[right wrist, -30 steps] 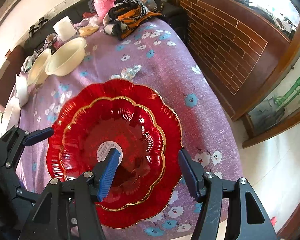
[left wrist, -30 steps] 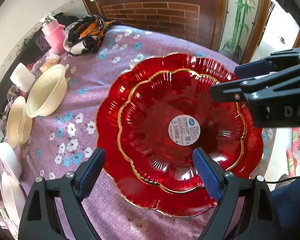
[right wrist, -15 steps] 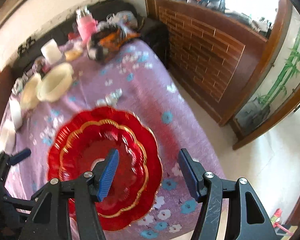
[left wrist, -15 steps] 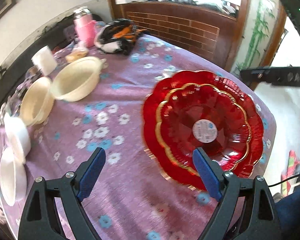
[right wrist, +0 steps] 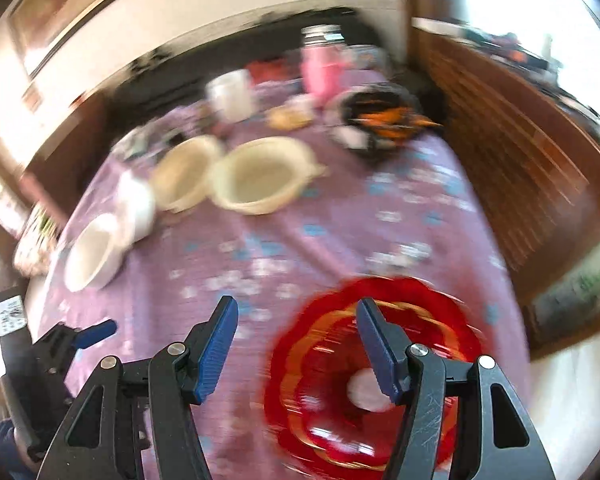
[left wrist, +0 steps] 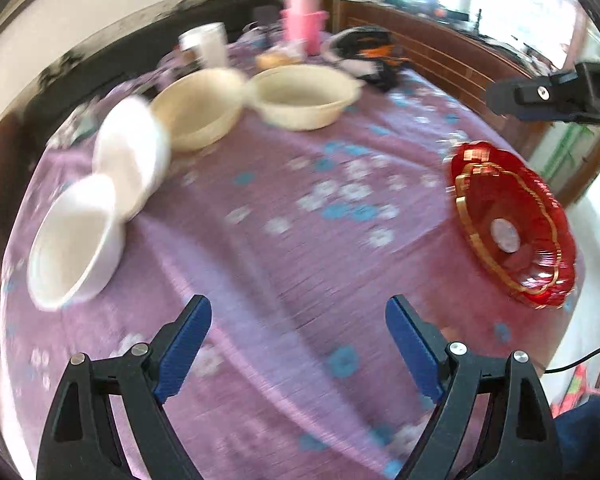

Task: Organize plates and bowls
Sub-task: 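Withdraw the left gripper and move it toward the white paper bowls, then grasp the rim of a white paper bowl with the left gripper, then carry the white paper bowl with the left gripper over the stacked red plates, then lower the white bowl onto the small red plate with the left gripper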

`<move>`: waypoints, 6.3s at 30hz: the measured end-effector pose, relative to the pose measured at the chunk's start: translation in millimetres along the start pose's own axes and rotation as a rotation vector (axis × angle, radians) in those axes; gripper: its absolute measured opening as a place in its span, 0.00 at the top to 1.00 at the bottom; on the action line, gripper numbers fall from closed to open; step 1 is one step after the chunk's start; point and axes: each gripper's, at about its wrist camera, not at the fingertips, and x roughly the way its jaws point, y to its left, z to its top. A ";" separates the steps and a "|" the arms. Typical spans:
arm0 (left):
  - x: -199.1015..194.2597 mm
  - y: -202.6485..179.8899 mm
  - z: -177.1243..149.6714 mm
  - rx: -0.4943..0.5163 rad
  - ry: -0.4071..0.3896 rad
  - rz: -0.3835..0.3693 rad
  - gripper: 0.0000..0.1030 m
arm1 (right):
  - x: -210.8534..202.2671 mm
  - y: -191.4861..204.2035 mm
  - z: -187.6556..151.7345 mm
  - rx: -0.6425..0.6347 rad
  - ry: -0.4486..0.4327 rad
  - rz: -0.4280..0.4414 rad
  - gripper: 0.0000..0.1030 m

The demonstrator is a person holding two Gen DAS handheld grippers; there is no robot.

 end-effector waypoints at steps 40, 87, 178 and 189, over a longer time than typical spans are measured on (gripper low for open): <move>-25.7 185.4 -84.6 -0.333 -0.002 0.023 0.14 | 101.6 126.1 27.1 -0.073 0.253 0.142 0.93; -23.3 37.5 -12.5 0.000 0.000 -0.048 0.78 | 61.1 70.9 -53.6 -0.033 0.254 0.230 0.88; 1.7 -147.0 50.3 0.304 -0.189 -0.129 0.35 | -40.8 -135.6 -83.2 0.308 -0.011 -0.104 0.68; -65.7 -73.9 72.0 0.131 -0.474 0.074 0.23 | -68.2 -81.0 -37.9 0.194 -0.196 -0.078 0.61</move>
